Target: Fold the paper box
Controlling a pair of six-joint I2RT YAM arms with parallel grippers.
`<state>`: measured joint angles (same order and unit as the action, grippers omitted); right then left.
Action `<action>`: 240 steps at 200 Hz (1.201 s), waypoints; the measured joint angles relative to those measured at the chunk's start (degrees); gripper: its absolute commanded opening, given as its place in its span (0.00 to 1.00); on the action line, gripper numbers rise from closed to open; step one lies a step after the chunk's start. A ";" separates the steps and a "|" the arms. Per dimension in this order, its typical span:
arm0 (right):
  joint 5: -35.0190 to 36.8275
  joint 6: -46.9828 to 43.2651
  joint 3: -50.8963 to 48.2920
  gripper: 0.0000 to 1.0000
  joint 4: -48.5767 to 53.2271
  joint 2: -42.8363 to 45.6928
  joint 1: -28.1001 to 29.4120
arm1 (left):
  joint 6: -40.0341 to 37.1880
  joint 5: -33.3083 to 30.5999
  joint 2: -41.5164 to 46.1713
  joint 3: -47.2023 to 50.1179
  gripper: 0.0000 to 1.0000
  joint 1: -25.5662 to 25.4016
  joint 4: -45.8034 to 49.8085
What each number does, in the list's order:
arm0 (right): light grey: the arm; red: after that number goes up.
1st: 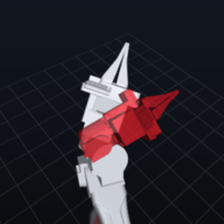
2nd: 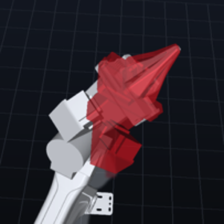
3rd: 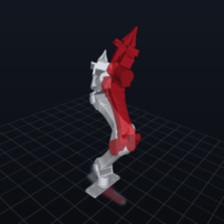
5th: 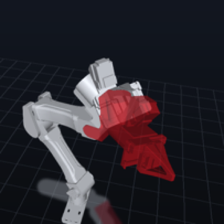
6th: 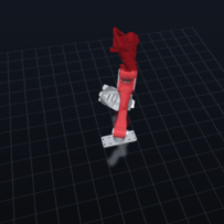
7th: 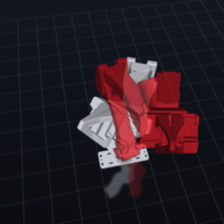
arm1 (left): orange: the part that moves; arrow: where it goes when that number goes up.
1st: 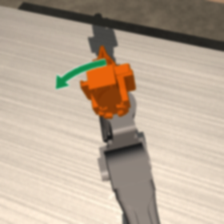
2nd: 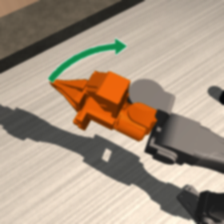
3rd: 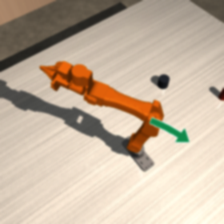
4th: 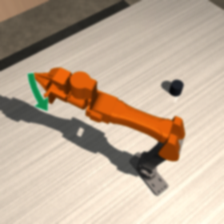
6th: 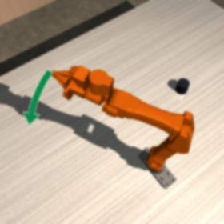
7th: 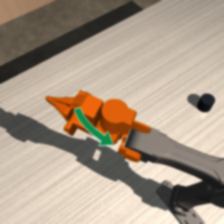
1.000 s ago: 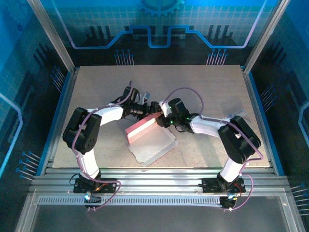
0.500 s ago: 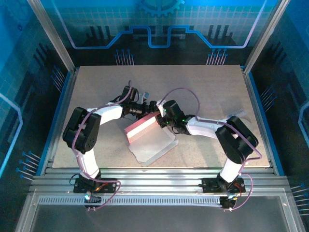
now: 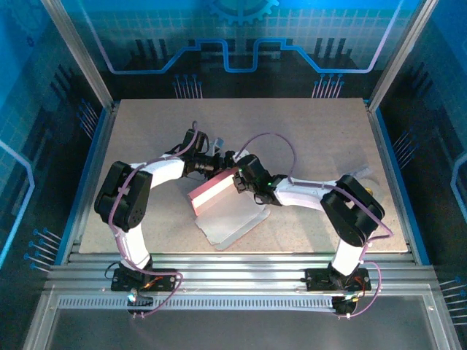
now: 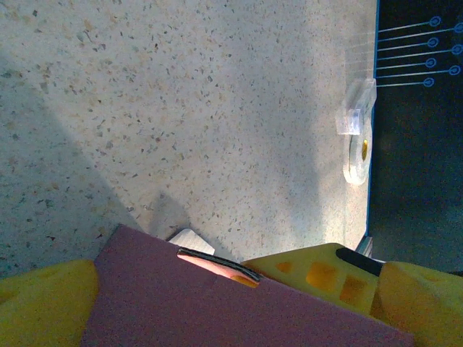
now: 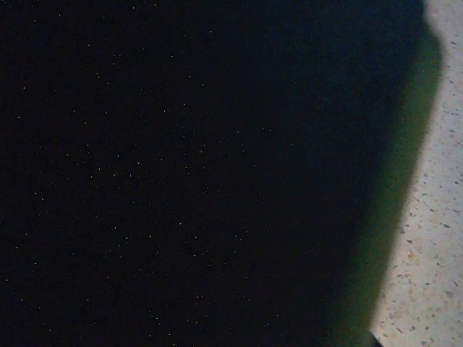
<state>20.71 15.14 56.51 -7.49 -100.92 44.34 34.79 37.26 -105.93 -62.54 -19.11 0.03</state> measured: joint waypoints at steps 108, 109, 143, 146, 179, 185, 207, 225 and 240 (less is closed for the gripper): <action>-3.80 0.15 -4.96 0.39 -3.08 3.69 -0.31 | -4.74 -1.66 -1.44 -6.95 0.99 -0.66 10.67; -3.80 0.17 -5.03 0.39 -3.06 3.74 -0.31 | -4.81 -1.70 -1.49 -7.08 0.99 -0.66 10.78; -6.45 0.22 -8.92 0.53 -3.06 7.91 -0.31 | -7.85 -3.63 -2.03 -12.46 0.99 -0.66 16.39; -6.67 0.22 -9.38 0.54 -3.04 8.39 -0.31 | -8.11 -3.85 -2.03 -13.09 0.99 -0.66 17.05; -9.68 1.97 -16.04 0.73 -3.06 14.91 -0.50 | -12.83 -6.82 -2.01 -18.91 0.99 -0.79 23.71; -10.34 2.58 -17.38 0.80 -3.13 16.35 -0.59 | -13.86 -7.45 -1.99 -19.56 0.99 -0.83 24.94; -12.26 3.96 -21.77 1.00 -2.75 22.12 -0.98 | -17.64 -9.49 -1.99 -21.90 0.99 -1.14 31.19; -13.25 5.57 -24.70 1.00 -2.01 27.39 -1.36 | -21.33 -12.74 -1.99 -25.29 0.99 -2.23 37.66; -13.90 6.60 -26.69 1.00 -1.27 31.85 -1.66 | -23.50 -15.26 -1.99 -28.15 0.99 -3.52 41.62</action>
<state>6.81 21.74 29.82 -8.75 -69.08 42.68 11.29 22.00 -107.92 -90.70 -22.63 41.65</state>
